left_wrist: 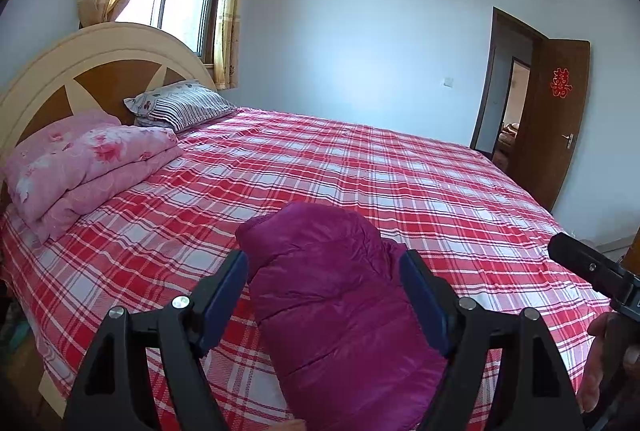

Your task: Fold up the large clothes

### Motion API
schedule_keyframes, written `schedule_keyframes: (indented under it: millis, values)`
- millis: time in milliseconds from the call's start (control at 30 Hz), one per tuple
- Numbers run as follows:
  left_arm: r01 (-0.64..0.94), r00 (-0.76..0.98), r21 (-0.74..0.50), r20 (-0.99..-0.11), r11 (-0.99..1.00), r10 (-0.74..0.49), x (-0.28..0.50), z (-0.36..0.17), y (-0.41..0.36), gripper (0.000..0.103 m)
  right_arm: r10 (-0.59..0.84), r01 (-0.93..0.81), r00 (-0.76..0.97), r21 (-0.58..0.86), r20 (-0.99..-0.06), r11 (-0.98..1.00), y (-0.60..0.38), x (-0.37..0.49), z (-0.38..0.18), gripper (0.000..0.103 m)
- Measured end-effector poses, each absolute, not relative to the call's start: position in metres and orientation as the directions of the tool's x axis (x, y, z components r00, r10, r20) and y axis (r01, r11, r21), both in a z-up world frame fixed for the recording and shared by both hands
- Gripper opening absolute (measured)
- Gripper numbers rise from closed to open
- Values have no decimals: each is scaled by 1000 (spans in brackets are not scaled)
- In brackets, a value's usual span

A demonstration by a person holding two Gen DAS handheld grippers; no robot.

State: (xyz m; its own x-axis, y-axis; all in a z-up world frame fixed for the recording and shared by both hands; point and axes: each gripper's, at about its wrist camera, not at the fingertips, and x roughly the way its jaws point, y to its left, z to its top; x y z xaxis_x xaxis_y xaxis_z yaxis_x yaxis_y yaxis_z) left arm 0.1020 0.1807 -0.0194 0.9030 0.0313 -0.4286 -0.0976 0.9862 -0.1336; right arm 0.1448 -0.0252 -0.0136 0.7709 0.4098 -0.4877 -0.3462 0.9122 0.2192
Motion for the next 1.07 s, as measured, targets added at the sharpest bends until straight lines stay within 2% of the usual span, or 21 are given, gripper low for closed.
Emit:
schedule_keyframes:
  millis: [67, 100, 167, 533, 1067]
  values:
    - [-96, 905, -135, -425, 986, 30, 102, -19, 181, 81, 410, -347, 771, 219, -486, 912, -26, 144, -14, 103]
    - [-93, 904, -139, -426, 986, 26, 102, -18, 181, 88, 411, -347, 772, 219, -485, 912, -26, 144, -13, 103]
    - [-101, 907, -143, -419, 985, 32, 100, -17, 182, 95, 412, -349, 773, 218, -483, 911, -25, 144, -13, 103]
    - [-112, 938, -97, -339, 989, 73, 89, -4, 180, 100, 423, -373, 776, 199, -468, 906, -17, 136, -8, 103]
    - [-124, 941, -104, -327, 987, 84, 91, -8, 185, 101, 430, -385, 771, 194, -469, 902, -14, 133, -10, 103]
